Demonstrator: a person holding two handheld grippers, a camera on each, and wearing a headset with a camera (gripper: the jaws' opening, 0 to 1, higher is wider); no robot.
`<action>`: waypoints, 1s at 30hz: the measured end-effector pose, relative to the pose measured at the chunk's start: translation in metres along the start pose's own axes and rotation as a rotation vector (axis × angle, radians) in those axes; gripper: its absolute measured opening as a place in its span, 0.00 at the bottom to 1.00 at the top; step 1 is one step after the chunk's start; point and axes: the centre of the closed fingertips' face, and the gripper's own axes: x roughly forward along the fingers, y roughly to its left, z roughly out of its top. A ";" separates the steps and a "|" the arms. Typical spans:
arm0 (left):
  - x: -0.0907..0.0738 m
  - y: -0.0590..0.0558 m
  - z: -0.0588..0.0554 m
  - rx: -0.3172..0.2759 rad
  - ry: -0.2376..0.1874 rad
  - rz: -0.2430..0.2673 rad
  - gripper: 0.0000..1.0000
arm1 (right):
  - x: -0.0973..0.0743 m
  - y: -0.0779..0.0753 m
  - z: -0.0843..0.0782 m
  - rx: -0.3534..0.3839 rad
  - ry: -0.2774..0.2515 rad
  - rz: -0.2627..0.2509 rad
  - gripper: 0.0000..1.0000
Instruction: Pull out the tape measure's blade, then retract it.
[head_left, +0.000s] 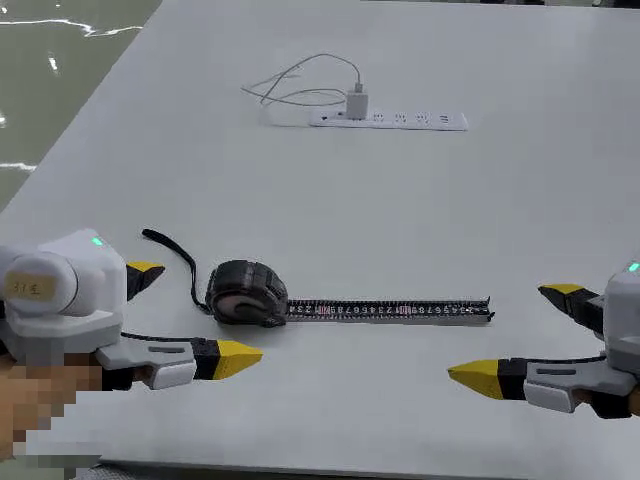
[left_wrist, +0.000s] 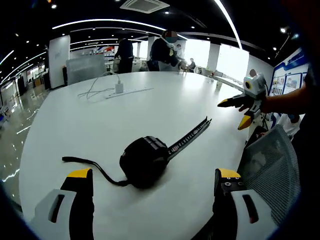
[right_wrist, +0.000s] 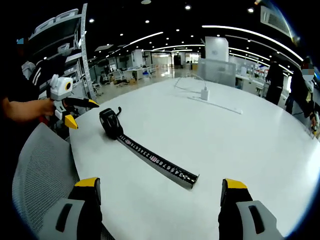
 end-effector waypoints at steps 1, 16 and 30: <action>-0.002 -0.001 0.001 -0.003 -0.002 0.001 0.99 | -0.003 0.001 0.001 0.001 -0.008 -0.010 0.99; -0.019 -0.007 0.007 -0.029 -0.040 0.039 0.99 | -0.023 0.010 -0.002 0.043 -0.038 -0.057 0.99; -0.025 -0.010 0.003 -0.059 -0.044 0.056 0.99 | -0.027 0.017 -0.003 0.047 -0.038 -0.060 0.99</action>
